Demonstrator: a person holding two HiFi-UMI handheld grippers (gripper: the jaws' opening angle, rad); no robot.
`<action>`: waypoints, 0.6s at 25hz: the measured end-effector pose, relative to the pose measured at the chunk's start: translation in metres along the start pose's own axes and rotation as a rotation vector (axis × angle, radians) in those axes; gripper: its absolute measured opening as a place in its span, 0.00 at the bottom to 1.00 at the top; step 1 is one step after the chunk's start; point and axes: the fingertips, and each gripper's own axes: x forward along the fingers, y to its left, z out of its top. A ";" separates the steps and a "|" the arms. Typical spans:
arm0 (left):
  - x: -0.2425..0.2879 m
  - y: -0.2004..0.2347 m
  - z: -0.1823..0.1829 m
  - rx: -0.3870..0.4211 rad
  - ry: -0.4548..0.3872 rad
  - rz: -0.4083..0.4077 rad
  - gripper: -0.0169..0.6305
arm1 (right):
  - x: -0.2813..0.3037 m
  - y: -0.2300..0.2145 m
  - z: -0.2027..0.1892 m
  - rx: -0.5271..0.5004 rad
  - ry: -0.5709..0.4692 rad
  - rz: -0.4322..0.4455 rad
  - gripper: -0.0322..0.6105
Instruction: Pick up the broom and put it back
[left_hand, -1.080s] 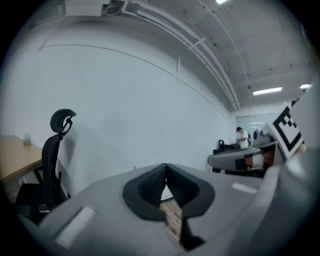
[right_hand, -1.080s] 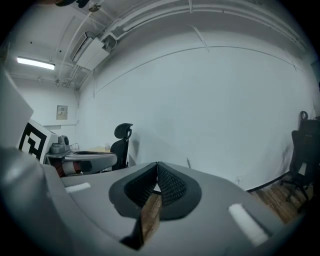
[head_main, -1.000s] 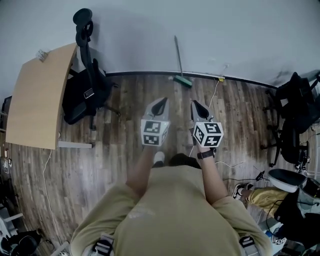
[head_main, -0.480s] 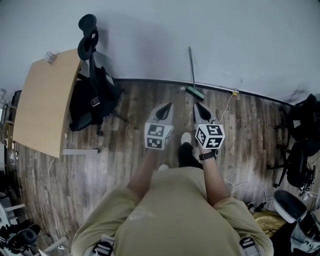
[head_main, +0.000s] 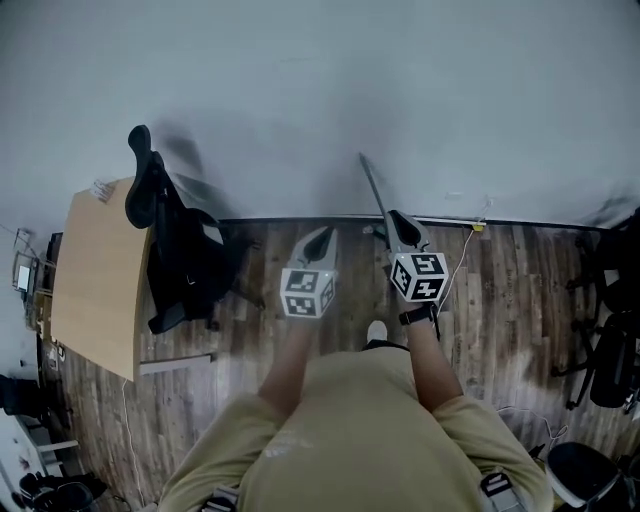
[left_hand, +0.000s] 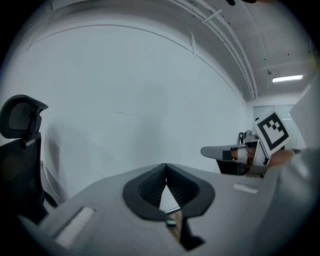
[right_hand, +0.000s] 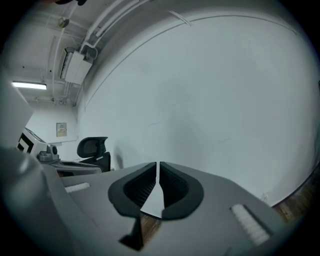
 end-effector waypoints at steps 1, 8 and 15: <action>0.013 0.000 -0.002 -0.009 0.010 0.010 0.03 | 0.007 -0.014 -0.002 0.002 0.009 0.001 0.08; 0.077 -0.009 -0.026 -0.013 0.084 0.002 0.03 | 0.048 -0.091 -0.032 -0.044 0.101 -0.046 0.09; 0.131 0.025 -0.047 -0.039 0.101 0.031 0.03 | 0.091 -0.128 -0.087 -0.036 0.227 -0.047 0.10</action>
